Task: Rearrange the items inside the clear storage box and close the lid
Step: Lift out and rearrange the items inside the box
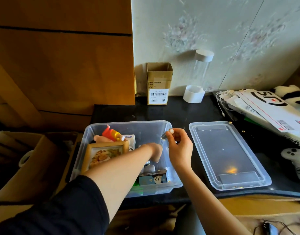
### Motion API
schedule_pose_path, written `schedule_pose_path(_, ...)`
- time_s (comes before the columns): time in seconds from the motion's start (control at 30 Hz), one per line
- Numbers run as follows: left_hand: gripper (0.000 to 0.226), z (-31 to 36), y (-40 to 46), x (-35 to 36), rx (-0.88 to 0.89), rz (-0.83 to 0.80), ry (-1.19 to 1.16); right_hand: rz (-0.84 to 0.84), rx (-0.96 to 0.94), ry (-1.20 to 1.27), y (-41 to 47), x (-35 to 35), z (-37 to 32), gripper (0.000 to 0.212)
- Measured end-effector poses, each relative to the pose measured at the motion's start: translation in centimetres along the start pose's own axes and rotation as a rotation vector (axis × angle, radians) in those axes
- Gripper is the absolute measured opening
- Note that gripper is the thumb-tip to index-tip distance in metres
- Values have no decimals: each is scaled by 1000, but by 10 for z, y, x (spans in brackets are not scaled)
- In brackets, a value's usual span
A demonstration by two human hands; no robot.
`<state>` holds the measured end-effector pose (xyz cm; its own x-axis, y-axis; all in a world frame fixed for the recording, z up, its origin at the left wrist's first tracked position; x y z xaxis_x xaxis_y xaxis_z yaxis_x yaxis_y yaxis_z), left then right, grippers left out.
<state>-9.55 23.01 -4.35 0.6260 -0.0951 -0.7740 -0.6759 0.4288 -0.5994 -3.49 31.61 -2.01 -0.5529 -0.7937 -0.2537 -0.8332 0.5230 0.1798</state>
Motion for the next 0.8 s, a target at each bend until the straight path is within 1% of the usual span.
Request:
schedule_pose_path(0.1, 36, -4, -2, 3, -58, 75, 84, -1, 9, -4, 0, 1, 0, 11)
schedule_pose_path(0.17, 36, -8, -3, 3, -74, 113, 123, 3, 20, -2, -1, 1, -1, 10)
schedule_pose_path(0.3, 34, -8, -10, -13, -130, 121, 162, 6, 17, -9, -2, 2, -2, 8)
schedule_pose_path(0.33, 32, -7, -14, -20, -135, 144, 173, 5, 15, -17, -2, 2, -3, 8)
schedule_pose_path(0.43, 25, -13, -28, -41, -117, 276, 185, 7, 0, -38, -2, 2, -3, 11)
schedule_pose_path(0.53, 20, -29, -45, -55, -54, 373, 176, -17, -54, -106, -3, 3, -5, 5)
schedule_pose_path(0.63, 17, -44, -58, -62, -36, 433, 146, -149, -138, -320, 2, 5, -9, 8)
schedule_pose_path(0.73, 18, -50, -64, -60, -28, 444, 151, -354, -281, -732, 12, 10, -19, 16)
schedule_pose_path(0.8, 22, -52, -63, -55, -31, 407, 173, -486, -348, -972, 17, 16, -26, 23)
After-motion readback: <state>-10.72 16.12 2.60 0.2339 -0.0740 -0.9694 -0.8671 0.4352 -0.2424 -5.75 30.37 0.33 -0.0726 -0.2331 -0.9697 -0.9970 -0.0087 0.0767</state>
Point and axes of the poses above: each hand's wrist, its own y-axis towards the middle knuckle, its own x-axis out of the palm, z = x × y, the point moved 1 cm from there along y, towards the middle knuckle, and after that the axes turned 2 degrees about z, right-handed, at the moved point
